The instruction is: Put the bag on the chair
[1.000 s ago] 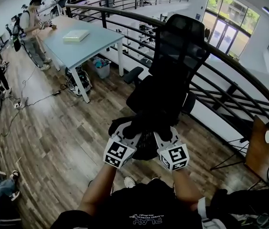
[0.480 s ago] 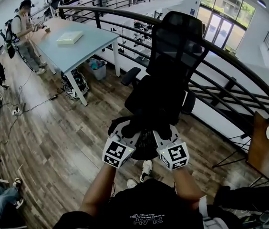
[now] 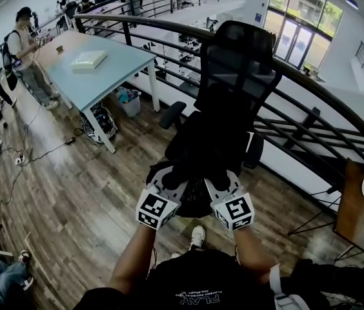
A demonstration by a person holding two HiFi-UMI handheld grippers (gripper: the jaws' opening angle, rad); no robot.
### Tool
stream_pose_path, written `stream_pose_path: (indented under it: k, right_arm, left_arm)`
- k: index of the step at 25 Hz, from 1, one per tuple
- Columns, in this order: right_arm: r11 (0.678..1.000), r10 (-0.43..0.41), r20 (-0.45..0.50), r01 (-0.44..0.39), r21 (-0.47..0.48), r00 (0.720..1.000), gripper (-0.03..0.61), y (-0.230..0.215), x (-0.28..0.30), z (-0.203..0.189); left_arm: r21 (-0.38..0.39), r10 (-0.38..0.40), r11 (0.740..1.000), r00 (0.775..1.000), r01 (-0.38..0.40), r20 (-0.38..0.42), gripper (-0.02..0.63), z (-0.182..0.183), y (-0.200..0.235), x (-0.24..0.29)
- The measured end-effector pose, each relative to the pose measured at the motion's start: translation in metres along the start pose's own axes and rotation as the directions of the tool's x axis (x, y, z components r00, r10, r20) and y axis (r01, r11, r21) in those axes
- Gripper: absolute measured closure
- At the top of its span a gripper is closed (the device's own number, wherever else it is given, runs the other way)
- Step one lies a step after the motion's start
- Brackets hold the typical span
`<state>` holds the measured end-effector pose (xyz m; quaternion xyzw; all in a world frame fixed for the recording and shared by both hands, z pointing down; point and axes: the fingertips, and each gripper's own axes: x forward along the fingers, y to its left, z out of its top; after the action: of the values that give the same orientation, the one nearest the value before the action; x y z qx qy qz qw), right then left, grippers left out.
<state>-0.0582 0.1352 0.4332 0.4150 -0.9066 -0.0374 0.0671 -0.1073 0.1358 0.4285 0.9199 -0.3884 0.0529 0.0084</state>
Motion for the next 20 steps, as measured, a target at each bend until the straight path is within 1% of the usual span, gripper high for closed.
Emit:
stream_pose_path:
  k: [4, 11, 16, 20]
  right_arm:
    - [1.0, 0.008, 0.003, -0.008, -0.001, 1.0, 0.537, -0.02, 0.018, -0.001]
    - [0.999, 0.04, 0.004, -0.04, 0.0, 0.999, 0.537, -0.048, 0.04, -0.005]
    - [0.998, 0.057, 0.003, -0.057, 0.009, 0.998, 0.537, -0.068, 0.052, -0.01]
    - [0.998, 0.062, -0.003, -0.062, 0.011, 0.998, 0.537, -0.082, 0.06, -0.006]
  left_arm:
    - [0.007, 0.006, 1.0, 1.0, -0.006, 0.01, 0.555, 0.002, 0.017, 0.022]
    - [-0.008, 0.01, 1.0, 0.999, -0.011, -0.037, 0.555, -0.001, 0.034, 0.053]
    - [-0.006, 0.031, 0.999, 0.999, -0.032, -0.035, 0.555, 0.001, 0.044, 0.075]
    - [-0.019, 0.032, 0.999, 0.998, -0.033, -0.047, 0.555, 0.003, 0.05, 0.089]
